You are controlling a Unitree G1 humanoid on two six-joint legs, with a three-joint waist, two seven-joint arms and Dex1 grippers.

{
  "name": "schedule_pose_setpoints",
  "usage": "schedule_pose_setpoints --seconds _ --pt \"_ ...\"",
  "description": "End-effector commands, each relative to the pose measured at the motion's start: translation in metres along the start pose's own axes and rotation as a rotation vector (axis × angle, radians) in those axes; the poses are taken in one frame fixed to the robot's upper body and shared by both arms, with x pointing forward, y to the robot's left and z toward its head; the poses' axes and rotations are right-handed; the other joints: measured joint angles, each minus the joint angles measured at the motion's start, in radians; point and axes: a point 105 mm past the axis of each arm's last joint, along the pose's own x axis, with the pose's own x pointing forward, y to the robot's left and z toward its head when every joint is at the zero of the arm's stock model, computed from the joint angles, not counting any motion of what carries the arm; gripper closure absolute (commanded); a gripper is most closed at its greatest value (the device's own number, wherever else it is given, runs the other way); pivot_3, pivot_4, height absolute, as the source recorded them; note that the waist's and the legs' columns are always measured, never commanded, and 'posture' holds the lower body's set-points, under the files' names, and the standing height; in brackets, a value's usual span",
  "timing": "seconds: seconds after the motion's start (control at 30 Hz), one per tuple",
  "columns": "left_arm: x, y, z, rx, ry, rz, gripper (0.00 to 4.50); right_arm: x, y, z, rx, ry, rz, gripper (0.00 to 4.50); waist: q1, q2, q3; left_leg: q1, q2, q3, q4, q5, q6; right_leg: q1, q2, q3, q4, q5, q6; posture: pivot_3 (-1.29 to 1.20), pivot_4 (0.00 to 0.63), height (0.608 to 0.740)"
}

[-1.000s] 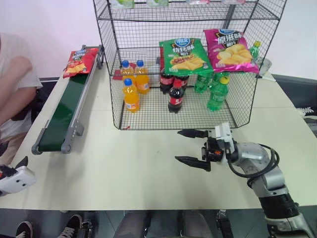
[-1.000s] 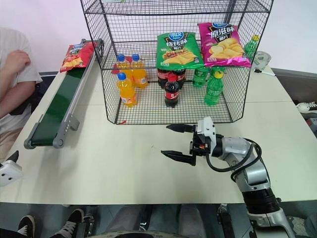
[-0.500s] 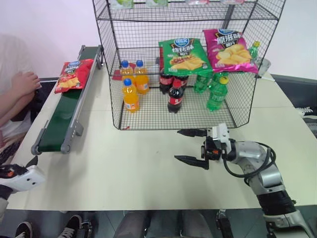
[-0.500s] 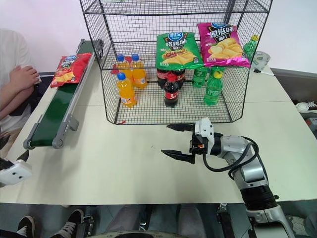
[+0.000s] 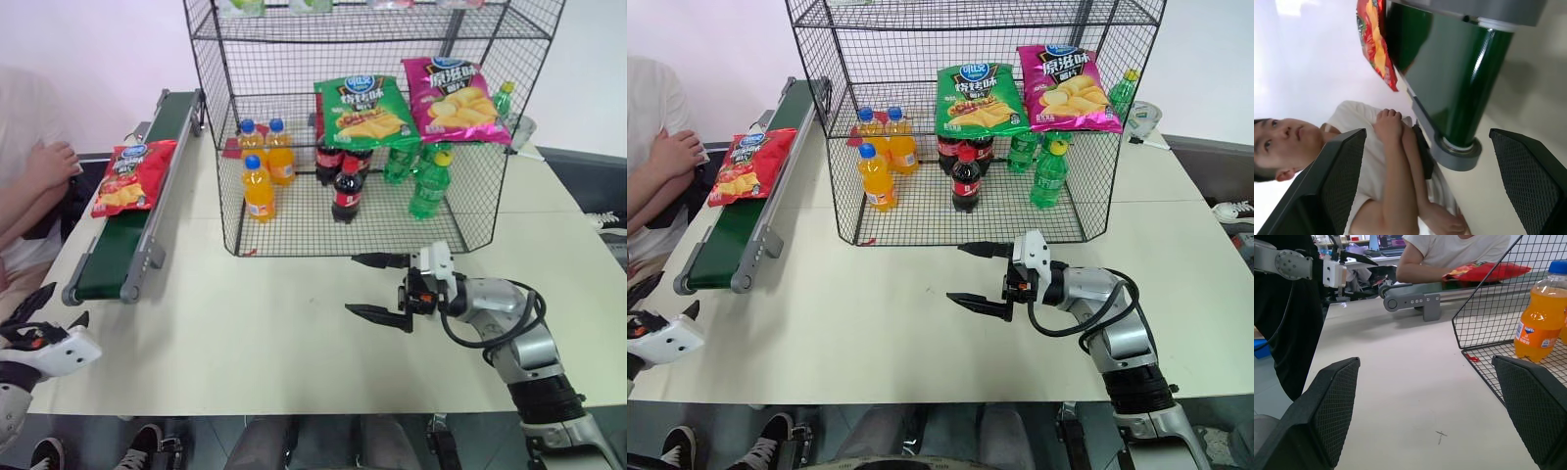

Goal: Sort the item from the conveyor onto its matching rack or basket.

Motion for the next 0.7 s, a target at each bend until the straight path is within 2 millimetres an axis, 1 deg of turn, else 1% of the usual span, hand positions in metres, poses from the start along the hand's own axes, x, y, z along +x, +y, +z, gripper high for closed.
schedule_pose_setpoints --seconds 0.03,0.17,0.33,0.53,0.7 --pt "0.0017 0.0083 -0.0007 0.008 -0.003 0.028 0.28 -0.0024 -0.0029 0.0088 -0.044 -0.017 -0.014 0.0 -0.001 0.0 0.0 0.0 0.0 0.0 0.0 0.0 0.0 0.0 0.0 0.0 0.0 0.0 0.0 0.0 0.15 0.74" --pt "0.0005 0.0045 -0.0009 -0.001 0.0 0.02 0.28 -0.0027 -0.0027 0.009 -0.046 -0.015 -0.015 0.0 -0.001 0.0 0.0 0.0 0.0 0.0 0.0 0.0 0.0 0.0 0.0 0.0 0.0 0.0 0.0 0.0 0.15 0.74" --pt "-0.0031 0.0081 -0.0063 0.001 0.023 0.042 0.28 -0.0027 -0.0014 0.008 -0.044 -0.012 -0.014 0.0 -0.002 0.0 0.0 0.0 0.0 0.0 0.0 0.0 0.0 0.0 0.0 0.0 0.0 0.0 0.0 0.0 0.15 0.74" --pt "-0.0029 0.0099 -0.0097 0.013 0.021 0.037 0.28 -0.0019 -0.003 0.009 -0.048 -0.013 -0.02 0.0 -0.001 0.0 0.0 0.0 0.0 0.0 0.0 0.0 0.0 0.0 0.0 0.0 0.0 0.0 0.0 0.0 0.15 0.74" --pt "0.0044 0.0085 -0.0028 0.013 -0.01 0.036 0.28 -0.0021 -0.0028 0.0098 -0.05 -0.012 -0.021 0.0 0.0 0.0 0.0 0.0 0.0 0.0 0.0 0.0 0.0 0.0 0.0 0.0 0.0 0.0 0.0 0.0 0.15 0.74"
